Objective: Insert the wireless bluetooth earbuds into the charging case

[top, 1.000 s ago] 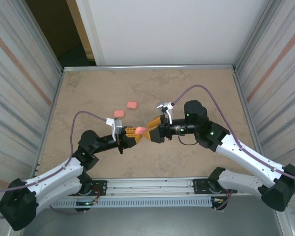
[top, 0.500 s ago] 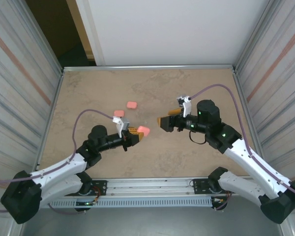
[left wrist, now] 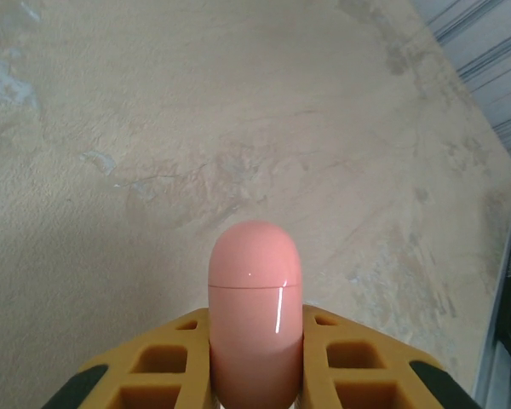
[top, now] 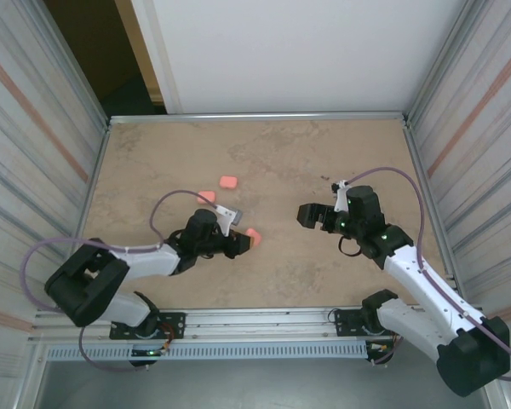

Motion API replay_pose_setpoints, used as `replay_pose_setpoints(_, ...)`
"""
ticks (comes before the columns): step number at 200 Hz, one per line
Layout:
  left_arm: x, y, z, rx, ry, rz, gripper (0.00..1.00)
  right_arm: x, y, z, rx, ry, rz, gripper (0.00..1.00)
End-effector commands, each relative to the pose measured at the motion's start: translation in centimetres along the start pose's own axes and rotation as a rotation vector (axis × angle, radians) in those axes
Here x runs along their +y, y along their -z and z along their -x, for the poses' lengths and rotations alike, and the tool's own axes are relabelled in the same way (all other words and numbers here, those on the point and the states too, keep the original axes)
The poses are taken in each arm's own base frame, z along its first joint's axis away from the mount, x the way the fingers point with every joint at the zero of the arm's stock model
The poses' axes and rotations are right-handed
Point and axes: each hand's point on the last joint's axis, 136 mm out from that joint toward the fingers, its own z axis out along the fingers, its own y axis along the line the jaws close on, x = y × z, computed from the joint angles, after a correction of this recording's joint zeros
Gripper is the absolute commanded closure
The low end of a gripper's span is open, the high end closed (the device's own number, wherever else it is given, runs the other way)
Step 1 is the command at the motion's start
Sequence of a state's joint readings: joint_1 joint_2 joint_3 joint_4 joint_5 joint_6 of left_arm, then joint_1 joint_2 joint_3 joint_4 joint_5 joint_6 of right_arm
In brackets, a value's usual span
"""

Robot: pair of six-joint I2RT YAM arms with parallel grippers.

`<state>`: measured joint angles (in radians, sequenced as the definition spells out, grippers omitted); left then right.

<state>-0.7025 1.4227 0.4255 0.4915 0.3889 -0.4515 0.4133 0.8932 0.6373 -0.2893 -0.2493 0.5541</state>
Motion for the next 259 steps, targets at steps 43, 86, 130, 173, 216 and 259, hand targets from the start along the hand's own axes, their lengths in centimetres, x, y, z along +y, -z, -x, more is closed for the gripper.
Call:
replay_pose_setpoints(43, 1.4, -2.9, -0.4, 0.058, 0.09, 0.038, 1.0, -1.8, -0.3, 0.0, -0.002, -0.027, -0.052, 0.01)
replay_pose_setpoints(86, 2.6, -3.8, -1.4, 0.103, 0.119, 0.076, 0.93, -2.1, -0.4, -0.1, 0.005, -0.023, -0.059, 0.01)
replay_pose_setpoints(130, 3.1, -4.3, -1.8, 0.116, 0.132, 0.09, 0.71, -2.5, -0.2, 0.1, 0.002, -0.025, -0.058, 0.01)
replay_pose_setpoints(173, 3.2, -3.3, -0.8, 0.074, 0.112, 0.112, 0.44, -3.3, 0.2, 1.2, -0.02, -0.029, -0.077, 0.01)
replay_pose_setpoints(216, 3.6, -0.2, 2.0, -0.02, 0.072, 0.155, 0.28, -5.9, 0.9, 2.8, -0.08, -0.014, -0.183, 0.01)
replay_pose_setpoints(259, 5.7, 6.0, 6.4, -0.184, -0.011, 0.344, 0.19, -10.9, 1.7, 5.1, -0.187, 0.043, -0.418, 0.01)
